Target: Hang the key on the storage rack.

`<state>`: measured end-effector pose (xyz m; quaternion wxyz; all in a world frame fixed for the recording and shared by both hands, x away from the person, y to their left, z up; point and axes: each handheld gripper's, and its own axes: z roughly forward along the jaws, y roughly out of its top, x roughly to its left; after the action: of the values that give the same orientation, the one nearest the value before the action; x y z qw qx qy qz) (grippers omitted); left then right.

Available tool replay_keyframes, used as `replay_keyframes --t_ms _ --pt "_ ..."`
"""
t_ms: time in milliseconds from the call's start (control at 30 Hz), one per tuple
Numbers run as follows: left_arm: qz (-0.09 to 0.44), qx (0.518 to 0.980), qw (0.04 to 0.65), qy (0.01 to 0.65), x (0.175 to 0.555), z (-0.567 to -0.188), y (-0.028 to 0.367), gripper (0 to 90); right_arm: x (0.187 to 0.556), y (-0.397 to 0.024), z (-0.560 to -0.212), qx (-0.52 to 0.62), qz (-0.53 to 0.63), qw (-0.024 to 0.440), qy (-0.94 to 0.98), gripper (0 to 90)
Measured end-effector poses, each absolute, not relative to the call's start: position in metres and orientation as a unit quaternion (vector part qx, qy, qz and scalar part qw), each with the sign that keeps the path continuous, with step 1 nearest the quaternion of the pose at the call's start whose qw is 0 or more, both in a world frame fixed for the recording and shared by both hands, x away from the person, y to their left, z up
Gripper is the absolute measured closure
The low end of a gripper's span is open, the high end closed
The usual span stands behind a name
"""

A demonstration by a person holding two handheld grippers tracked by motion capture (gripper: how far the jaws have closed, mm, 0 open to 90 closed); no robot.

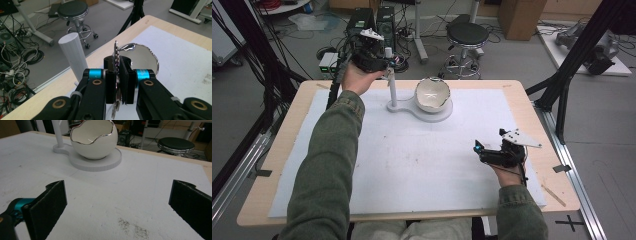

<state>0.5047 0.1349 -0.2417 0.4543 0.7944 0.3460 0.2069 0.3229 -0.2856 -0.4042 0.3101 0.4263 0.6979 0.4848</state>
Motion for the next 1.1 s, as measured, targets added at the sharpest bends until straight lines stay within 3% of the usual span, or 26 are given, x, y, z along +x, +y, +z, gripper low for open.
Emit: replay_keyframes --t_ms 433,1100 --pt "0.248 0.783 0.444 0.358 0.511 -0.244 0.122 84.0 0.322 -0.285 -0.405 0.428 0.484 0.306 0.699 0.5" --pt "0.255 0.782 0.434 0.366 0.522 -0.256 0.118 83.2 0.322 -0.285 -0.405 0.424 0.483 0.304 0.703 0.5"
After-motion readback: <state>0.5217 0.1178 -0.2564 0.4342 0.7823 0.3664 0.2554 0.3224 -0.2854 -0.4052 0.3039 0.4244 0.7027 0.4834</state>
